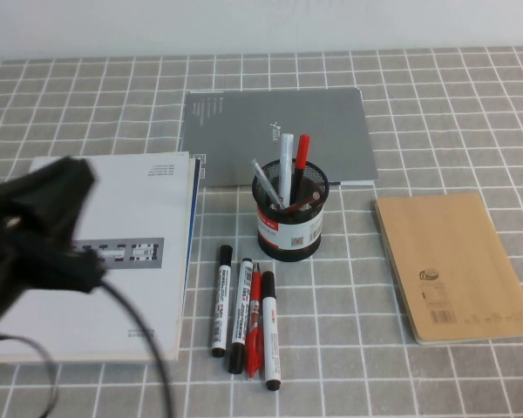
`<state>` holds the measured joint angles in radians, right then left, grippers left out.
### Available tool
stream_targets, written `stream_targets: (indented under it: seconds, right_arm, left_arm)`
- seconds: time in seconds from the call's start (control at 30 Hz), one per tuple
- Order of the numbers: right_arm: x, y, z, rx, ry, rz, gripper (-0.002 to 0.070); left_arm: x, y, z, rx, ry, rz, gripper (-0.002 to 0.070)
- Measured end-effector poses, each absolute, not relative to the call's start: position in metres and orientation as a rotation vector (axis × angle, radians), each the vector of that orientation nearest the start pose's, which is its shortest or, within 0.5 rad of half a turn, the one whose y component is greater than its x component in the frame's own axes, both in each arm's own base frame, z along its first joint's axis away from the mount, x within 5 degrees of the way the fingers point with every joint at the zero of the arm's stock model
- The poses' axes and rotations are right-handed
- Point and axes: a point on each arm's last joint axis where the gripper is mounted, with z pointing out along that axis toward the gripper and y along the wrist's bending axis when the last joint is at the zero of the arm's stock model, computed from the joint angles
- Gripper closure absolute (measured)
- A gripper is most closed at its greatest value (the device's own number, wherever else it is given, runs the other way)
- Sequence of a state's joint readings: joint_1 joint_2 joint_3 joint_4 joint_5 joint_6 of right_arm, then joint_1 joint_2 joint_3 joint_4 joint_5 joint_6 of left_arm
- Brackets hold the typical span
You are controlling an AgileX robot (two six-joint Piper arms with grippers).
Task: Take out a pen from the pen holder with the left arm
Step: 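Take a marker out of the pen holder and lay it on the table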
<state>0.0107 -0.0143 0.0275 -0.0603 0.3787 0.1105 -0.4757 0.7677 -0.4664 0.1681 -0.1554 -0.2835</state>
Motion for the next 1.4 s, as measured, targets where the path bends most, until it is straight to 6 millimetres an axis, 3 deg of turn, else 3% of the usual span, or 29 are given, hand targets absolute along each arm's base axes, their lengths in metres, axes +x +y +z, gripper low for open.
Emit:
stream_targets:
  seconds: [0.13, 0.17, 0.27, 0.37, 0.8, 1.07, 1.4]
  right_arm:
    - [0.052, -0.001, 0.171, 0.056, 1.874, 0.024, 0.0689]
    - [0.052, -0.001, 0.171, 0.056, 1.874, 0.024, 0.0689]
    - [0.052, -0.001, 0.171, 0.056, 1.874, 0.024, 0.0689]
    - [0.052, -0.001, 0.171, 0.056, 1.874, 0.024, 0.0689]
    - [0.052, -0.001, 0.171, 0.056, 1.874, 0.024, 0.0689]
    - [0.052, -0.001, 0.171, 0.056, 1.874, 0.024, 0.0689]
    - [0.052, -0.001, 0.171, 0.056, 1.874, 0.024, 0.0689]
  left_arm:
    - [0.165, -0.101, 0.292, 0.408, 1.638, -0.496, 0.0452]
    - [0.172, -0.107, 0.286, 0.431, 1.643, -0.502, 0.037]
    - [0.186, -0.119, 0.274, 0.423, 1.636, -0.551, 0.0214]
    - [0.198, -0.129, 0.265, 0.385, 1.597, -0.632, 0.0155]
    - [0.245, -0.16, 0.231, 0.303, 1.626, -0.76, 0.0134]
    - [0.281, -0.163, 0.21, 0.109, 1.719, -0.855, 0.0134]
    - [0.309, -0.182, 0.192, 0.105, 1.737, -0.943, 0.0134]
